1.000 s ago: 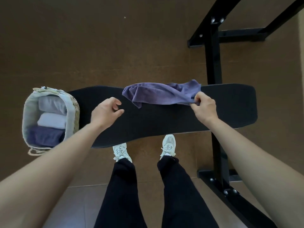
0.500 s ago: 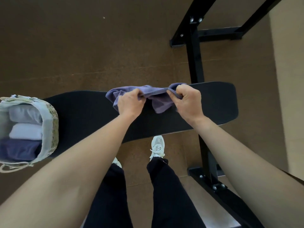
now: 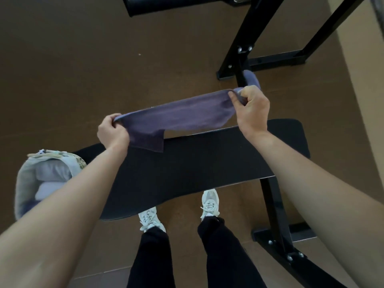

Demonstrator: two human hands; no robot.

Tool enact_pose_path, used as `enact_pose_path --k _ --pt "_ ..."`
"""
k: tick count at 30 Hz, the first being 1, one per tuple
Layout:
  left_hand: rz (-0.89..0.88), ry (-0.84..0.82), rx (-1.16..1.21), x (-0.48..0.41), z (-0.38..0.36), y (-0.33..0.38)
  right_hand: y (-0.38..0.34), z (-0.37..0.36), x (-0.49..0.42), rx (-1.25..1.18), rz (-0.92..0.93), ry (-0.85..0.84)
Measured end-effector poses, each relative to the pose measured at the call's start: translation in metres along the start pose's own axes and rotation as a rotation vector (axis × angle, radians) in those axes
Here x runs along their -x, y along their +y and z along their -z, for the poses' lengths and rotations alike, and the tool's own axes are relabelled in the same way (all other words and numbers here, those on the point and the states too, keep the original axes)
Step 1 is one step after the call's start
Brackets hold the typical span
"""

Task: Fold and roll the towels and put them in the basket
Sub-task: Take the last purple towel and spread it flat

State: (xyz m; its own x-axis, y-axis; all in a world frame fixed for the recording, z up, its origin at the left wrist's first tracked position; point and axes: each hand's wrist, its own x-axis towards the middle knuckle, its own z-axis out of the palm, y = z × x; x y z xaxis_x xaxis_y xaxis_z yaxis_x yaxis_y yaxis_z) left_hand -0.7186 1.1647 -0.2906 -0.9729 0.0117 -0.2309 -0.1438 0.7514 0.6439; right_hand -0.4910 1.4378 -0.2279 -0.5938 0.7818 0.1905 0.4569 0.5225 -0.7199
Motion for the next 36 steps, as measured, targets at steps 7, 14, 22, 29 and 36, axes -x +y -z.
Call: enact_pose_path --k 7,14,22,29,36 --pt "-0.317 0.066 -0.034 0.032 0.036 -0.054 0.041 -0.016 0.071 0.208 -0.157 -0.195" --pt "-0.212 -0.316 -0.422 0.078 0.025 -0.187 0.078 -0.033 0.160 0.327 -0.364 -0.550" --pt "-0.010 -0.678 -0.798 0.115 0.013 -0.244 0.110 -0.053 0.226 0.554 -0.610 -1.017" --pt "0.039 -0.638 -0.835 0.125 0.001 -0.242 0.133 -0.059 0.244 0.566 -0.838 -1.031" --pt "-0.130 -0.634 -0.587 0.120 -0.042 -0.212 0.163 -0.063 0.225 0.455 -0.562 -0.590"
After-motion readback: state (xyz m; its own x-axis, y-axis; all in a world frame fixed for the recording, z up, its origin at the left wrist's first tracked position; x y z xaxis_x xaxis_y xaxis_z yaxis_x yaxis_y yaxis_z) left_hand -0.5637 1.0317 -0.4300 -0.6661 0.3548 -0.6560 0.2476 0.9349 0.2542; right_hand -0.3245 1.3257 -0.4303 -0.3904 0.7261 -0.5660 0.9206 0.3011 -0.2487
